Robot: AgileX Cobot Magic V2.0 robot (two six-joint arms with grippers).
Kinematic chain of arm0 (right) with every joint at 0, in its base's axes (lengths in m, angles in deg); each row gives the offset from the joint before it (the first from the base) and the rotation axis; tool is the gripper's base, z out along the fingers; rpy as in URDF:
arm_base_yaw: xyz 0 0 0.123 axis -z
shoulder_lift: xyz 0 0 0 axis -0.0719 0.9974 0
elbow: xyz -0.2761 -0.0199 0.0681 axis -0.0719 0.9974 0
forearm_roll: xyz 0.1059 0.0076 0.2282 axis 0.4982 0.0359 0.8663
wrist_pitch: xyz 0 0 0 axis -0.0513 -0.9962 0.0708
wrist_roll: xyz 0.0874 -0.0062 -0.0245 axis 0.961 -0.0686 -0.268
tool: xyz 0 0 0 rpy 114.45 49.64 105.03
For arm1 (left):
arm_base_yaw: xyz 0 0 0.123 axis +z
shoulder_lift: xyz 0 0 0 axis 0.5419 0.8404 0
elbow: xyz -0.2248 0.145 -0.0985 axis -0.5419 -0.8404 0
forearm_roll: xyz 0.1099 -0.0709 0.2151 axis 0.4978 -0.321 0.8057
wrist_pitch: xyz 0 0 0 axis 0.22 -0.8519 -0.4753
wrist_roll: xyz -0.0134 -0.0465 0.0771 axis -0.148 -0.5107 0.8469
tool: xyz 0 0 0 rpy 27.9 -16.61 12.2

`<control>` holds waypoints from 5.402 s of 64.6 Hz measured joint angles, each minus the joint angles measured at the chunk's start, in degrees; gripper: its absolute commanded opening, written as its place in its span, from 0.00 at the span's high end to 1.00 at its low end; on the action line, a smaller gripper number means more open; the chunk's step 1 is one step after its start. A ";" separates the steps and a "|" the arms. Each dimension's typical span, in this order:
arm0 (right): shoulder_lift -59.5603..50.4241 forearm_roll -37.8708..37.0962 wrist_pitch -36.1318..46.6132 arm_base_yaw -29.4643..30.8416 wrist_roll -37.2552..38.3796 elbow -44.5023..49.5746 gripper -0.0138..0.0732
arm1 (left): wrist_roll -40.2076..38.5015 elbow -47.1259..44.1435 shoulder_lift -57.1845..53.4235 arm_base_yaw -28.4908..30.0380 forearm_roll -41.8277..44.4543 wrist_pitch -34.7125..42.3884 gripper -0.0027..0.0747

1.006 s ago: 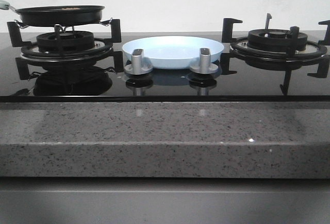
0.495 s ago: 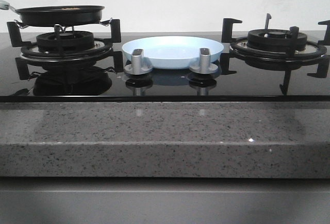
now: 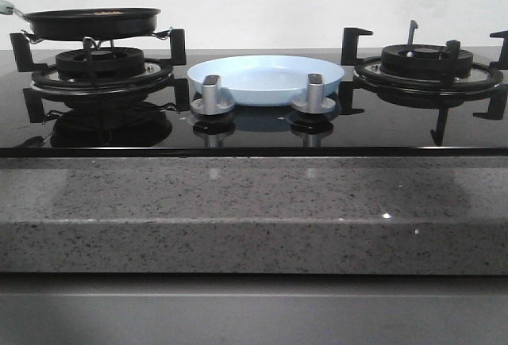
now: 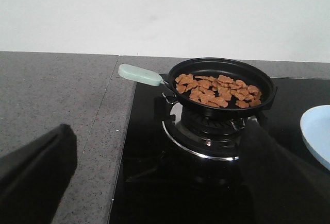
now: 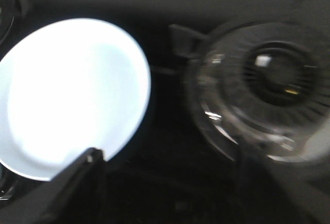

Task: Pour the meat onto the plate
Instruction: 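Lower the right gripper onto the rim of the light blue plate and grasp it, then lift the blue plate with the right gripper and hold it above the stove center, then grasp the green handle of the black frying pan with the left gripper and lift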

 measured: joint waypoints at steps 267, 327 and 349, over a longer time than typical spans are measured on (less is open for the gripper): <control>3.39 13.83 -9.15 -1.74 -10.75 2.25 0.91 | 14.56 36.13 58.25 16.35 -75.66 -29.29 0.17; 3.39 13.83 -9.15 -1.74 -10.85 2.25 0.91 | 16.59 41.76 65.13 16.35 -76.86 -25.01 0.99; 3.39 13.83 -9.18 -1.74 -10.85 2.25 0.91 | 21.32 41.76 65.13 17.46 -83.10 -32.35 0.99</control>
